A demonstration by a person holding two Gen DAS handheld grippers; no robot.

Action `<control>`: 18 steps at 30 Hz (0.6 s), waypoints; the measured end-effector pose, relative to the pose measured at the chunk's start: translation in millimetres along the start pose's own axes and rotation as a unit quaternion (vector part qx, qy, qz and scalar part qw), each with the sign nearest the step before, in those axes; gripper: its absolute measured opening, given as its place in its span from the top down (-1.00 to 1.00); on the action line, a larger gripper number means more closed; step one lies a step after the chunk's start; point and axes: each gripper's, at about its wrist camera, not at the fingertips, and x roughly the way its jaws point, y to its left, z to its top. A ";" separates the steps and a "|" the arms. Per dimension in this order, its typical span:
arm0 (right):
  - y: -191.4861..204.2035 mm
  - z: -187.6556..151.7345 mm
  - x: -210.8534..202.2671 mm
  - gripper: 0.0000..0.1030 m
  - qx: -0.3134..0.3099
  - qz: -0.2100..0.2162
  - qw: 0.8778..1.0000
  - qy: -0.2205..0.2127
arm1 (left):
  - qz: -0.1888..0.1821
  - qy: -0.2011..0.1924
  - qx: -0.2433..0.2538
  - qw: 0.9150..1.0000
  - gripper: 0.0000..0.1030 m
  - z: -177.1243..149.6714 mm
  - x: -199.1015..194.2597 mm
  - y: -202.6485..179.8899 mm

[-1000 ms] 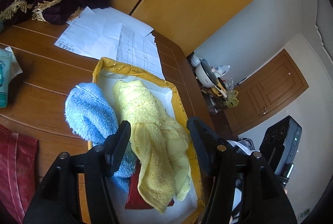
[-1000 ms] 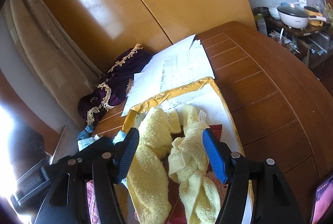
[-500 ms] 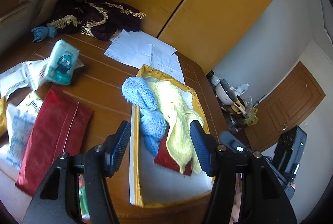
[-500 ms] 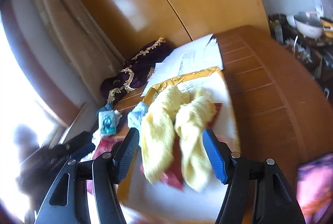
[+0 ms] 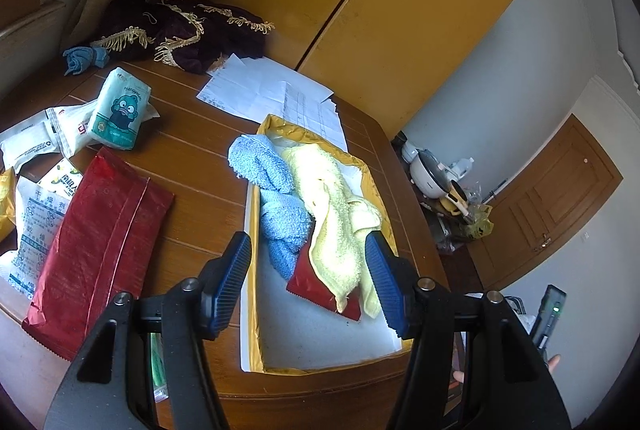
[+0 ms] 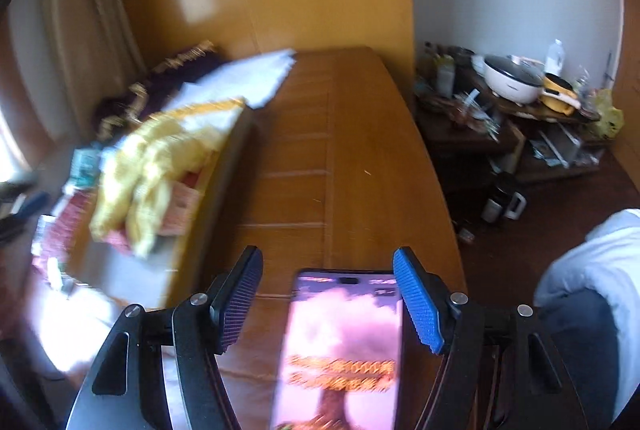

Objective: Organize soft objects
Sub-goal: 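Withdraw both open tools from the box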

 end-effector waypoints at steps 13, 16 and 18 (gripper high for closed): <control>65.1 22.5 -37.8 -0.36 0.014 0.086 0.993 -0.079 | 0.023 -0.009 -0.018 1.000 -0.12 1.2 -6.6 23.7; 108.5 16.1 -40.3 -0.36 0.015 0.153 0.985 -0.073 | 0.030 -0.011 -0.017 0.999 -0.12 -0.2 -12.4 29.6; 142.2 13.3 -37.9 -0.36 -0.001 0.189 0.980 -0.066 | 0.037 -0.015 -0.016 0.999 -0.12 -1.9 -18.5 34.9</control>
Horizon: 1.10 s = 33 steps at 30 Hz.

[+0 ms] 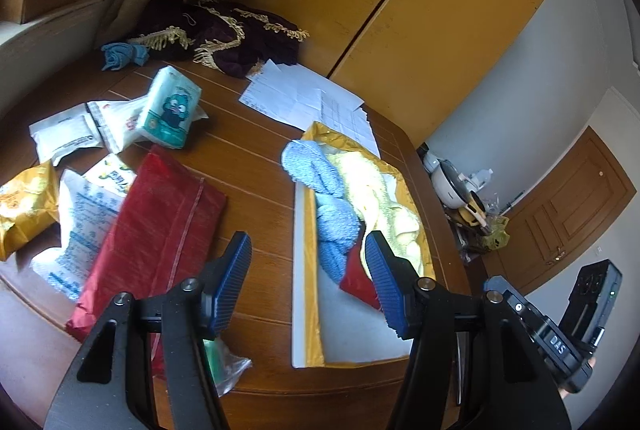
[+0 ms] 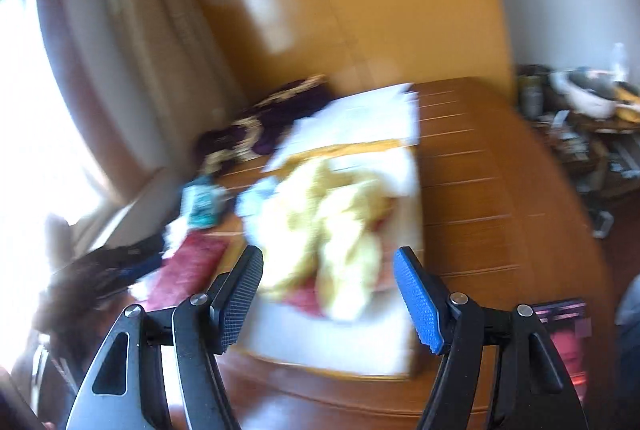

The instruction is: Organize soft objects

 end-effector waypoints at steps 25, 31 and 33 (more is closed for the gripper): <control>105.6 -27.7 65.7 -0.36 -0.005 0.093 0.993 0.074 | 0.035 -0.021 -0.035 0.999 -0.12 -18.9 -36.9 46.7; 107.0 -28.9 67.5 -0.36 -0.003 0.095 0.992 0.077 | 0.037 -0.018 -0.031 0.999 -0.12 -19.0 -35.6 45.7; 108.4 -29.5 68.2 -0.36 -0.005 0.096 0.992 0.080 | 0.037 -0.019 -0.031 0.999 -0.12 -18.8 -35.7 46.3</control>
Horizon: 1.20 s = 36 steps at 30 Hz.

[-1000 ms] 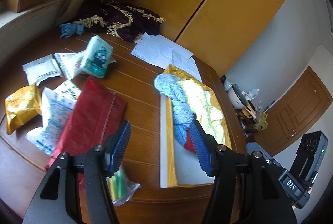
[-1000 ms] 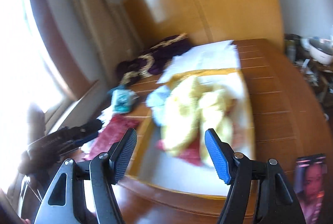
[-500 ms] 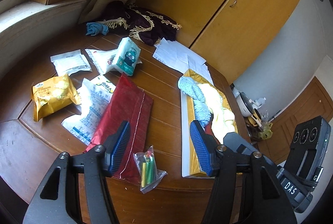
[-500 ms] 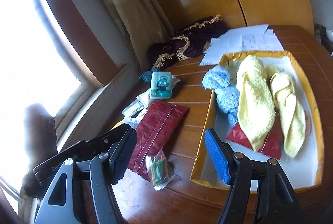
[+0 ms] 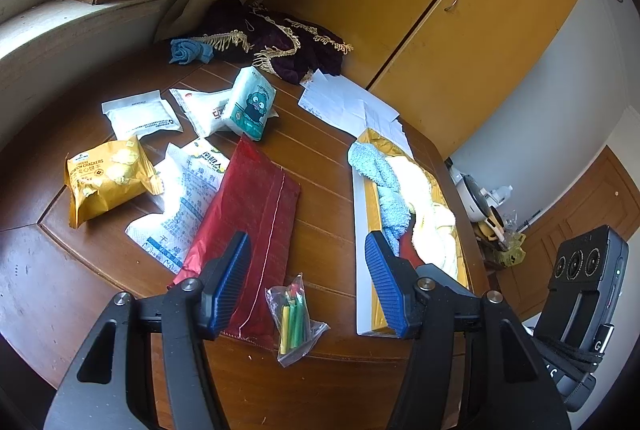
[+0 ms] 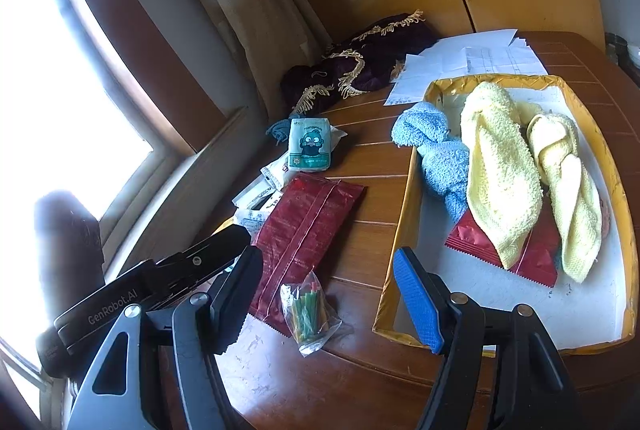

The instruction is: Organize soft objects

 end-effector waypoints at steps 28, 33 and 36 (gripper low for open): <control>12.2 -7.0 16.0 -0.36 -0.005 0.010 1.000 0.023 | -0.011 -0.004 -0.025 1.000 -0.13 3.0 -10.2 18.1; 14.8 -7.8 19.6 -0.36 -0.007 0.008 1.000 0.026 | -0.012 -0.001 -0.028 1.000 -0.13 2.5 -9.6 20.1; 14.3 -8.3 22.4 -0.36 -0.005 0.008 1.000 0.030 | -0.014 0.000 -0.025 1.000 -0.13 2.3 -9.9 19.4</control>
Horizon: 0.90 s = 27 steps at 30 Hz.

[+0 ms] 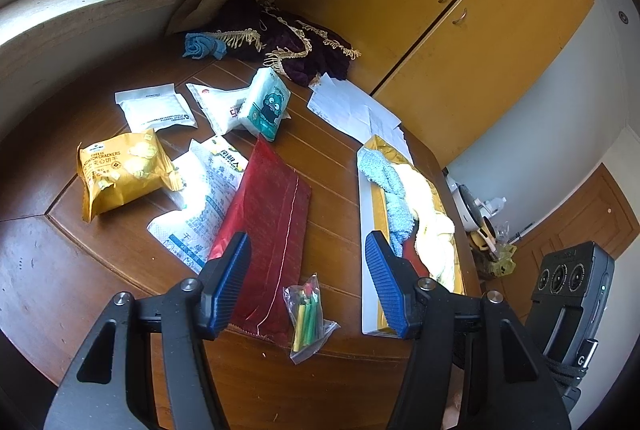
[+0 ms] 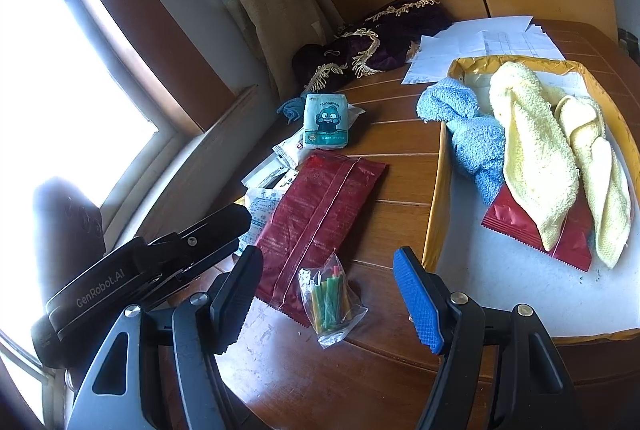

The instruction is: Organize soft objects

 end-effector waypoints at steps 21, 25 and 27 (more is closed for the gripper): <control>-0.3 -2.1 2.9 -0.36 0.006 -0.002 1.000 0.007 | 0.001 -0.003 0.002 1.000 -0.13 -0.4 -1.5 0.8; 0.2 -2.9 3.7 -0.36 0.005 -0.002 1.000 0.009 | 0.001 -0.007 0.003 1.000 -0.13 0.2 -3.5 0.9; 0.7 -2.9 4.6 -0.36 0.006 -0.003 1.000 0.010 | 0.001 -0.007 0.002 1.000 -0.13 -0.1 -3.7 1.0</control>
